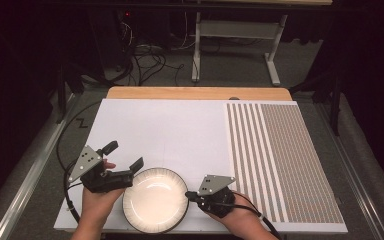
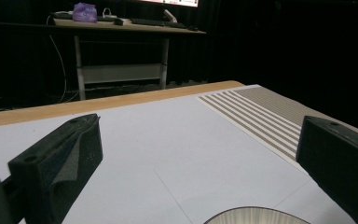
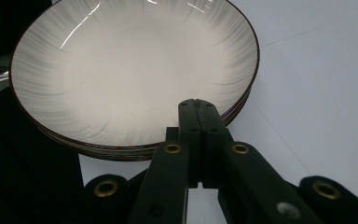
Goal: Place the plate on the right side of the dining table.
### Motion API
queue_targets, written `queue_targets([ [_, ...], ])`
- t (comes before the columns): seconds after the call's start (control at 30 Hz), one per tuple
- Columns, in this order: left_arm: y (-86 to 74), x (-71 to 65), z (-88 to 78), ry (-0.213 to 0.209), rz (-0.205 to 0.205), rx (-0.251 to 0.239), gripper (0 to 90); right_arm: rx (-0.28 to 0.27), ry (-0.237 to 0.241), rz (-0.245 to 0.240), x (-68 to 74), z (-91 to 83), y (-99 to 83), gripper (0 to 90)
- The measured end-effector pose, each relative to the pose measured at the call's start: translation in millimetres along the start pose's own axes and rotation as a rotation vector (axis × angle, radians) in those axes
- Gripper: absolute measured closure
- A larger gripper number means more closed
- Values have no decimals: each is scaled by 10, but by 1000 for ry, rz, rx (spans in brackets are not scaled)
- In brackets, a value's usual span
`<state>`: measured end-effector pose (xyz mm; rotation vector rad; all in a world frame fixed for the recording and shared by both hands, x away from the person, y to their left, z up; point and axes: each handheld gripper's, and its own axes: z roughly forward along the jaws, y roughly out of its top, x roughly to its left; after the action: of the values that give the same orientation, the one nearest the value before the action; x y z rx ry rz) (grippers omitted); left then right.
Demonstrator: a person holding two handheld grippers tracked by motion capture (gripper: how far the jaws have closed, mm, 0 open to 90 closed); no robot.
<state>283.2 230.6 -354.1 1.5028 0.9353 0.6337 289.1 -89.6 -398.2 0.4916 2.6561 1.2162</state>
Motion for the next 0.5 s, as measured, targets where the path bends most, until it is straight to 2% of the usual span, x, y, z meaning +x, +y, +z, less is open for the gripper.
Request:
queue_targets([
  [0.5, 12, 9, -10, -2, -3, -2, 11, -1, -3, -6, 7, 11, -3, 900],
])
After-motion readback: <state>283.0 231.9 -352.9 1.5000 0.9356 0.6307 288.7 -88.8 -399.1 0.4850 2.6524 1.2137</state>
